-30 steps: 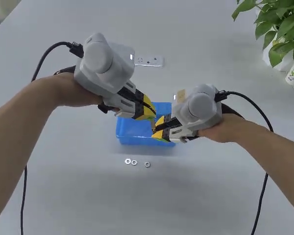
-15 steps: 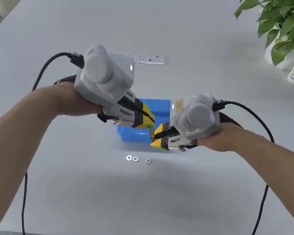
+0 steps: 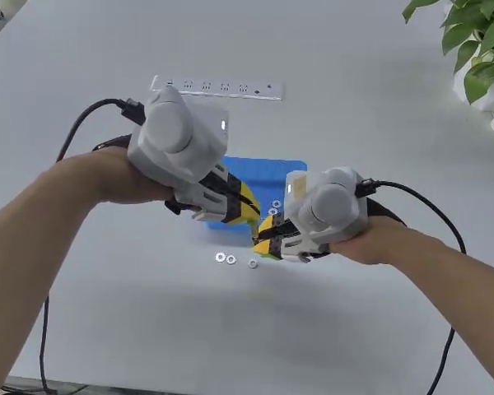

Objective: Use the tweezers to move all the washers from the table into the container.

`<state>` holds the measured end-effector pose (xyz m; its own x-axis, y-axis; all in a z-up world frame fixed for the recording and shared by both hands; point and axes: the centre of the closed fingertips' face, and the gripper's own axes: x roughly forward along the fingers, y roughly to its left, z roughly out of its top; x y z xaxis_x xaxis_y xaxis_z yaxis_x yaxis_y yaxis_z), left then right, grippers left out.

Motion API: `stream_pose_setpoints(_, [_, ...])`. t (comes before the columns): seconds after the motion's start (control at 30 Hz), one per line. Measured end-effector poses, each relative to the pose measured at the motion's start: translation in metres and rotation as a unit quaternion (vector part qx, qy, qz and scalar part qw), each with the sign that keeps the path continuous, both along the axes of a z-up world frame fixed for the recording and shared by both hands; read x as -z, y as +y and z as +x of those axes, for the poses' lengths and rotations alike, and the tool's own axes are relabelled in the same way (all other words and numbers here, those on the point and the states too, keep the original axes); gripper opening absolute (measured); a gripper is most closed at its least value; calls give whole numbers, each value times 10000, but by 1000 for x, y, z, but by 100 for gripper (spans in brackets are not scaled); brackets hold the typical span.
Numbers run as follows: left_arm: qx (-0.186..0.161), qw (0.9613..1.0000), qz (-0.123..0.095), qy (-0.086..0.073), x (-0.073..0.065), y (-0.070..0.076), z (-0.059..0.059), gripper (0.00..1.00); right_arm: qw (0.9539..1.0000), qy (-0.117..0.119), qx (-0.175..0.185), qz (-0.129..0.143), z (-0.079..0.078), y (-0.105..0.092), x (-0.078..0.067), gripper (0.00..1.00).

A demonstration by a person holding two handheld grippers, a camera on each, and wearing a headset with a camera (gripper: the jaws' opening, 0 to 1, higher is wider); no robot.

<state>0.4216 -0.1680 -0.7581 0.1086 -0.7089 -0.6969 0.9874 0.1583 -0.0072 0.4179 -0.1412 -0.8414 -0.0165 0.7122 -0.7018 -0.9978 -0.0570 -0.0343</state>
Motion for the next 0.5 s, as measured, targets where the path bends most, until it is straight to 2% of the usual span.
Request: stream_pose_setpoints(0.5, [-27,9999,15,166,13,2,-8,5,9999,148,10,3,-9,4,13,12])
